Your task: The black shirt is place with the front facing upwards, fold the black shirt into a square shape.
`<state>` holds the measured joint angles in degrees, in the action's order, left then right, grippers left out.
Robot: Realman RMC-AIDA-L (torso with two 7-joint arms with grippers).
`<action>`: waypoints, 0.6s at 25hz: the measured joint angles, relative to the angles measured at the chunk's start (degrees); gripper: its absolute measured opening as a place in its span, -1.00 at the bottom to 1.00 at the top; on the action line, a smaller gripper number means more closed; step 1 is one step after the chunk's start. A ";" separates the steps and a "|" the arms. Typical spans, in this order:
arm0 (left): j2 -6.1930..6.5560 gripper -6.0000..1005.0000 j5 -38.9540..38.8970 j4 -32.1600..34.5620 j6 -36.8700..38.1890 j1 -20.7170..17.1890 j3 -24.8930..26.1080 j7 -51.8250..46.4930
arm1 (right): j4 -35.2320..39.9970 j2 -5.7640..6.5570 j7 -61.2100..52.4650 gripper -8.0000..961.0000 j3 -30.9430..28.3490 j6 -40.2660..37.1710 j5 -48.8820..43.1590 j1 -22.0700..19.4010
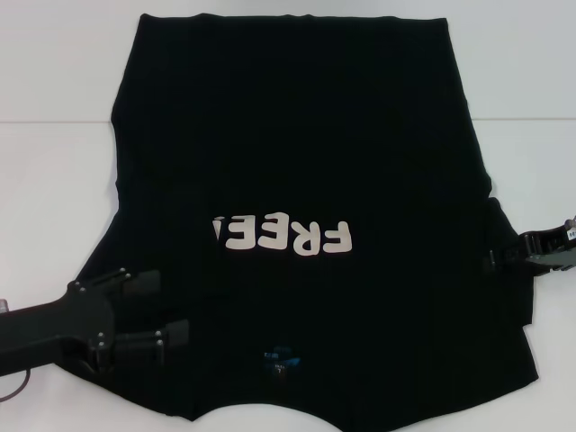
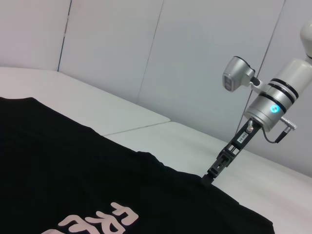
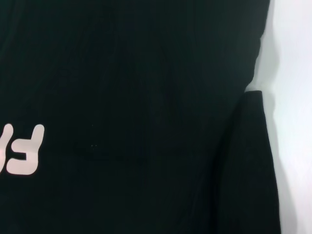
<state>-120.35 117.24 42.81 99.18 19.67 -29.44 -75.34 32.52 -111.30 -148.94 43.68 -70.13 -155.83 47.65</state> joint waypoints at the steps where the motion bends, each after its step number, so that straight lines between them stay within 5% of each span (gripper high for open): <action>1: 0.00 0.89 0.00 0.00 0.00 0.00 0.00 0.00 | 0.00 0.00 0.02 0.90 0.00 0.00 0.00 -0.01; 15: 0.03 0.89 0.00 0.00 -0.12 0.46 0.00 -0.69 | 0.00 -0.24 0.23 0.91 0.00 -0.70 0.44 0.40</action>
<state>-120.32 117.25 42.80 99.07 20.13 -29.44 -76.03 32.52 -111.54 -148.71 43.68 -70.83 -155.39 48.06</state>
